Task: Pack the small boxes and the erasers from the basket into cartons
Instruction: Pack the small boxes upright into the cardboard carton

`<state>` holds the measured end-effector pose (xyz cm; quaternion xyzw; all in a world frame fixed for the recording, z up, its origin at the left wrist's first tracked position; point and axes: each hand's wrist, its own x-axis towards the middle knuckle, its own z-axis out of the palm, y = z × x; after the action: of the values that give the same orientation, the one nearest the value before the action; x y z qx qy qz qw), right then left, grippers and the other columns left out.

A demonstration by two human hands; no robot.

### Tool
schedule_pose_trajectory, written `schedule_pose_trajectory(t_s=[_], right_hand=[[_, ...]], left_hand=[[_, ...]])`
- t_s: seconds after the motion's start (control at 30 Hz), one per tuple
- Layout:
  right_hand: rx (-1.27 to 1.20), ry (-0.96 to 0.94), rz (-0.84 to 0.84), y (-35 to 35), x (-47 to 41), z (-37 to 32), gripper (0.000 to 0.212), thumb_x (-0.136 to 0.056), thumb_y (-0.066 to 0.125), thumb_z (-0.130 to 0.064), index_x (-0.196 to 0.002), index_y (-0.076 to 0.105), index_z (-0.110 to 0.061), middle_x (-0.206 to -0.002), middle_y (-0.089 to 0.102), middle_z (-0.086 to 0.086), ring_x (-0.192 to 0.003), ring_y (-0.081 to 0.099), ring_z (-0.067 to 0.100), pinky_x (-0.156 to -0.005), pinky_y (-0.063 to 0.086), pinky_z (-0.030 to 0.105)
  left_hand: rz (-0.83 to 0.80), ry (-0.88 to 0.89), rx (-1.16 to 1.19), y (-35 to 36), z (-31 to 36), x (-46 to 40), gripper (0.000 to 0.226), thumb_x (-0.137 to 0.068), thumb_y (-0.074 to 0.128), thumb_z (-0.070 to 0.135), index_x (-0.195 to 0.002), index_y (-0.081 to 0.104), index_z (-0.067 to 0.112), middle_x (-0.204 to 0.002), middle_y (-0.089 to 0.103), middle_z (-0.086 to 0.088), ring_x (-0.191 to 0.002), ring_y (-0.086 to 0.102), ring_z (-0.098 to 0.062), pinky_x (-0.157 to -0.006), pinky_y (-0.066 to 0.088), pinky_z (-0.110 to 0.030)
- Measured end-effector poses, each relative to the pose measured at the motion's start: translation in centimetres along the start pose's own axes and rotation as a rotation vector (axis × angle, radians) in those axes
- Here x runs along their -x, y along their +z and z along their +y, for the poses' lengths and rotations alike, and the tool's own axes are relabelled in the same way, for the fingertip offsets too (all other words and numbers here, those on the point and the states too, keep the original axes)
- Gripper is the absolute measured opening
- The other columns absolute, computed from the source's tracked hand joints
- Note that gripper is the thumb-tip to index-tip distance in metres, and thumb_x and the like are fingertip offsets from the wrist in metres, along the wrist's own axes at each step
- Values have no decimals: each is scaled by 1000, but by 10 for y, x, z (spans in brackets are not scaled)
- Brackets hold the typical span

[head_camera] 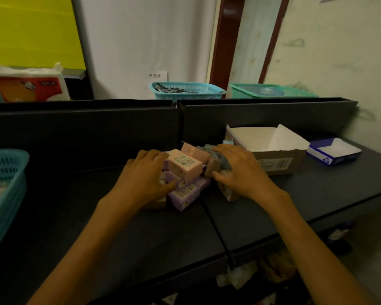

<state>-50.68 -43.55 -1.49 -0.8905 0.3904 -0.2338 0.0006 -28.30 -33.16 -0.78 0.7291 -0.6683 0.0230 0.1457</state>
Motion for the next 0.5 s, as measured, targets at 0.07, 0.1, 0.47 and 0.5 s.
schedule_pose_trajectory(t_s=[0.07, 0.1, 0.47, 0.5], right_hand=[[44, 32, 11, -7, 6, 7, 61, -82, 67, -38, -137, 45, -21, -138, 49, 3, -129, 41, 22, -109, 29, 37], [70, 44, 10, -11, 9, 12, 60, -83, 66, -38, -136, 46, -21, -138, 49, 3, -128, 42, 22, -108, 27, 34], [138, 175, -45, -52, 27, 102, 62, -87, 64, -39, -141, 37, -27, -145, 41, -1, -134, 33, 16, -111, 22, 33], [140, 180, -47, -53, 27, 115, 62, -87, 64, -38, -141, 36, -27, -145, 41, -1, -134, 33, 16, -111, 22, 33]], left_hand=[[32, 69, 0, 1, 13, -8, 79, -80, 59, 54, -144, 23, 26, -147, 30, 1, -133, 27, -21, -106, 29, -41], [40, 103, -3, 2, 21, -12, 78, -80, 59, 54, -144, 24, 26, -147, 30, 1, -133, 27, -21, -105, 29, -41], [40, 223, -39, 24, 124, -72, 77, -82, 55, 57, -144, 22, 25, -148, 27, -1, -134, 24, -24, -107, 27, -44], [35, 216, -42, 30, 135, -78, 77, -83, 55, 56, -145, 21, 25, -149, 26, -1, -135, 23, -24, -107, 27, -44]])
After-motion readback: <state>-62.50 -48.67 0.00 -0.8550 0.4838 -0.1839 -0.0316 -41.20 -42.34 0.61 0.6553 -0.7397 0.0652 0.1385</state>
